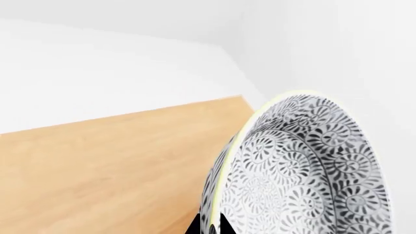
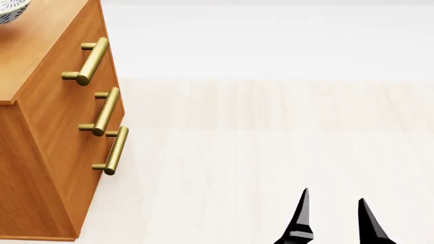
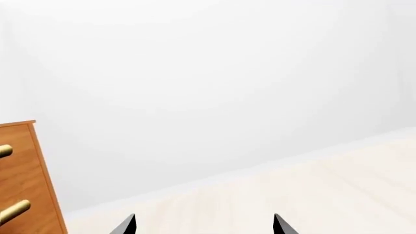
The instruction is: Put the bowl on top of the cabinet.
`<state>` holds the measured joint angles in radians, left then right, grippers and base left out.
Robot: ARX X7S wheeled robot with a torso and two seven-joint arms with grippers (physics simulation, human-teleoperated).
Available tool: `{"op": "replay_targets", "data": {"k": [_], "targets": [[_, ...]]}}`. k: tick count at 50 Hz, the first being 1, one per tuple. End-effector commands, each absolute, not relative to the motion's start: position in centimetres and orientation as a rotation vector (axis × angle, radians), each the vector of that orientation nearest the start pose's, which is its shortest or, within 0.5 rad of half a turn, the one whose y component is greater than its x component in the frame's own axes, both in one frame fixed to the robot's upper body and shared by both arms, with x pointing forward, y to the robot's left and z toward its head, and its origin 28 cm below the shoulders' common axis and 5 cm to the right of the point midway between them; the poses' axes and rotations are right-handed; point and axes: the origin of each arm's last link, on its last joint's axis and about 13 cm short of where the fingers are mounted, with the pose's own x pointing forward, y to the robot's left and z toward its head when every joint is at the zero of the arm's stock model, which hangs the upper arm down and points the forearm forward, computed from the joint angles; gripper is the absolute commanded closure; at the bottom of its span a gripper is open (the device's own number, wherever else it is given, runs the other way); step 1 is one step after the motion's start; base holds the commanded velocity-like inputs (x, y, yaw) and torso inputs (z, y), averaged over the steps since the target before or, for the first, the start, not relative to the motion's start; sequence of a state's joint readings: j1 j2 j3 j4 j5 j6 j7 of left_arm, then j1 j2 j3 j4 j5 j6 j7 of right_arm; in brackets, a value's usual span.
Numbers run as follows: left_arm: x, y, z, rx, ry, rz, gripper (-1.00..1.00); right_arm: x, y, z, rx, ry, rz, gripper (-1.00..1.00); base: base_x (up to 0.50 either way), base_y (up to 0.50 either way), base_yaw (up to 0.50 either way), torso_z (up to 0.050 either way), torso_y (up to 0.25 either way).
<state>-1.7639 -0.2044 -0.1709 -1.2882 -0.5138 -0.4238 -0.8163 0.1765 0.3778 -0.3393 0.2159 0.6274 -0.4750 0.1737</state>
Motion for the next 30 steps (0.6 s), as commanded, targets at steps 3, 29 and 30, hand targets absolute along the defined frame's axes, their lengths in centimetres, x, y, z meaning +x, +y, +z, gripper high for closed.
{"op": "replay_targets", "data": {"k": [3,29,30], "targets": [[42.2,27.1,36.2,-0.666,0.138,0.719,1.00,24.4,-14.2,3.4,0.259,-0.276,-0.014,-1.00,0.00,0.00,0.00,0.000,0.000],[42.4,27.4,35.2,-0.657,0.156,0.730,1.00,24.5,-14.2,3.4,0.257,-0.273,-0.011,-1.00,0.00,0.00,0.00,0.000,0.000],[42.4,27.4,35.2,-0.660,0.156,0.726,1.00,24.5,-14.2,3.4,0.257,-0.273,-0.011,-1.00,0.00,0.00,0.00,0.000,0.000]]}}
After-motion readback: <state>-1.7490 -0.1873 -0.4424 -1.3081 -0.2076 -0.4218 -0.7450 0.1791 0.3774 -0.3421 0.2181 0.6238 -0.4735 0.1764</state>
